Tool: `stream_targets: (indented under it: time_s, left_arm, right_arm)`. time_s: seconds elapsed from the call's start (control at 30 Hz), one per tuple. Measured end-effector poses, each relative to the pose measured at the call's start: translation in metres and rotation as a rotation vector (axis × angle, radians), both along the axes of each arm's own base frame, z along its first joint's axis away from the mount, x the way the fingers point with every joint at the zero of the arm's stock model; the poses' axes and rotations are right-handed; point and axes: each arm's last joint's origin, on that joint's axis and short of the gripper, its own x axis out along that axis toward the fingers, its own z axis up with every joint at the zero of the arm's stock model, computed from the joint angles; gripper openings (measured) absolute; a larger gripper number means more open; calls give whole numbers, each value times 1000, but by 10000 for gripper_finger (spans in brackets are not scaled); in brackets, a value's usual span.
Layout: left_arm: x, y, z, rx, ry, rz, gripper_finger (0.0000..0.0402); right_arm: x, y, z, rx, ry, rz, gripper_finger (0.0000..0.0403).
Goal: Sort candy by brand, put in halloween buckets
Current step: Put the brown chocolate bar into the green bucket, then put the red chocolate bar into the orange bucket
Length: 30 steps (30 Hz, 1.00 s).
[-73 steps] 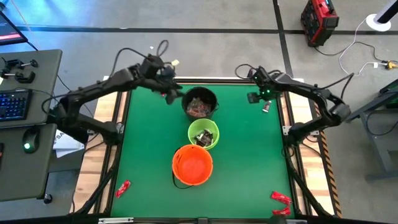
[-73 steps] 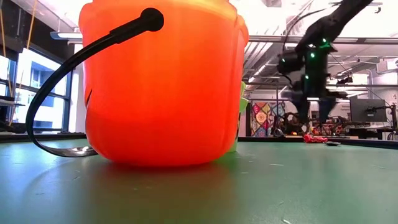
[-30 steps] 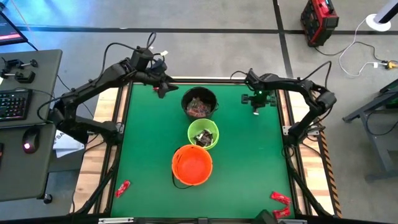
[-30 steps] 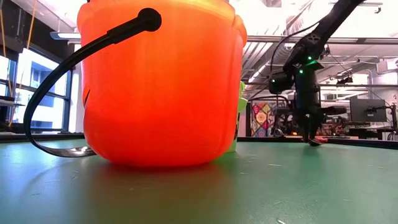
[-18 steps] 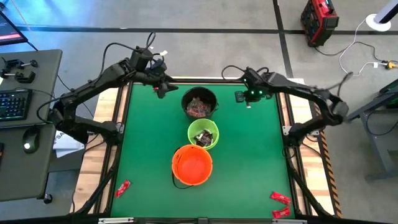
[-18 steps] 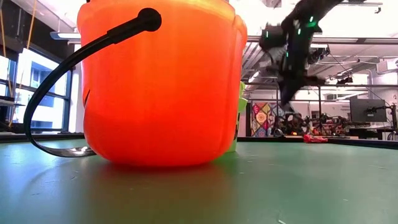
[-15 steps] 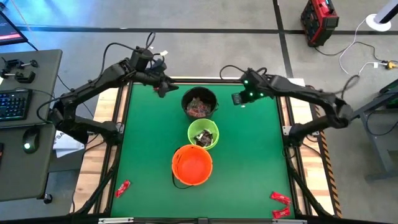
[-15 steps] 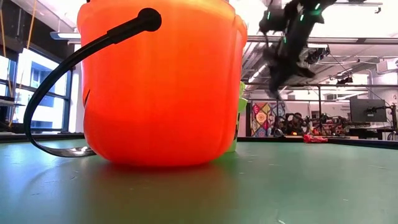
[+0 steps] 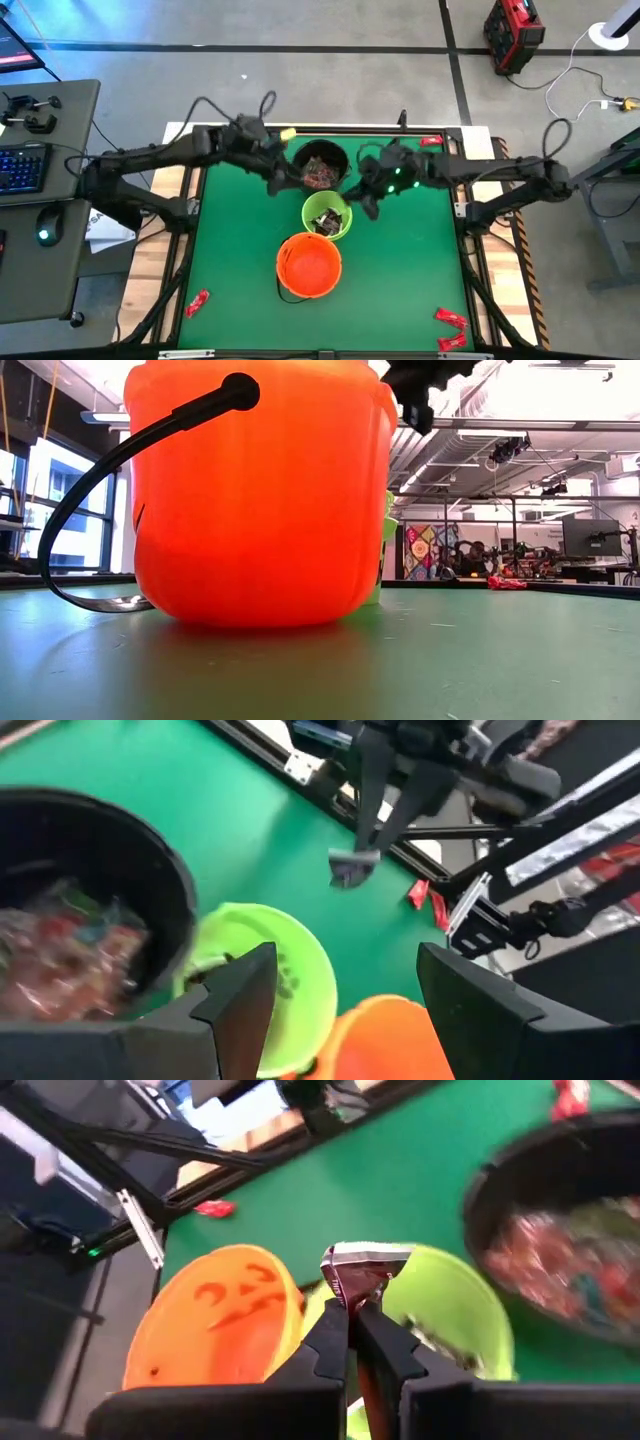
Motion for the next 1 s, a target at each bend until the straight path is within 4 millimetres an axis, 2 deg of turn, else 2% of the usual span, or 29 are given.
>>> stream_targets:
  time_s: [0.13, 0.23, 0.33, 0.5, 0.6, 0.73, 0.87, 1.0]
  left_arm:
    - [7, -36, 0, -21, 18, 50, 232]
    - [7, -58, 2, -25, 18, 63, 232]
    - [-1, -70, 8, -30, -6, 82, 232]
    - [-21, -77, 25, -85, -74, 160, 231]
    - [-35, -85, 31, -125, -69, 136, 231]
    - [-56, -95, 31, -170, 8, 116, 231]
    - [-67, -101, 23, -190, 124, 122, 231]
    - [-70, -121, 5, -215, 334, 64, 231]
  right_arm:
    - [20, 13, -15, -58, 7, 1, 0]
    - [30, 13, -30, -64, 54, 12, 0]
    - [38, 13, -43, -61, 97, 12, 0]
    - [48, 11, -62, -26, 158, -19, 16]
    - [53, 11, -73, -42, 190, -7, 59]
    - [54, 11, -76, -44, 198, -5, 148]
    - [53, 11, -70, -85, 166, 10, 239]
    - [51, 10, -58, -89, 104, -2, 291]
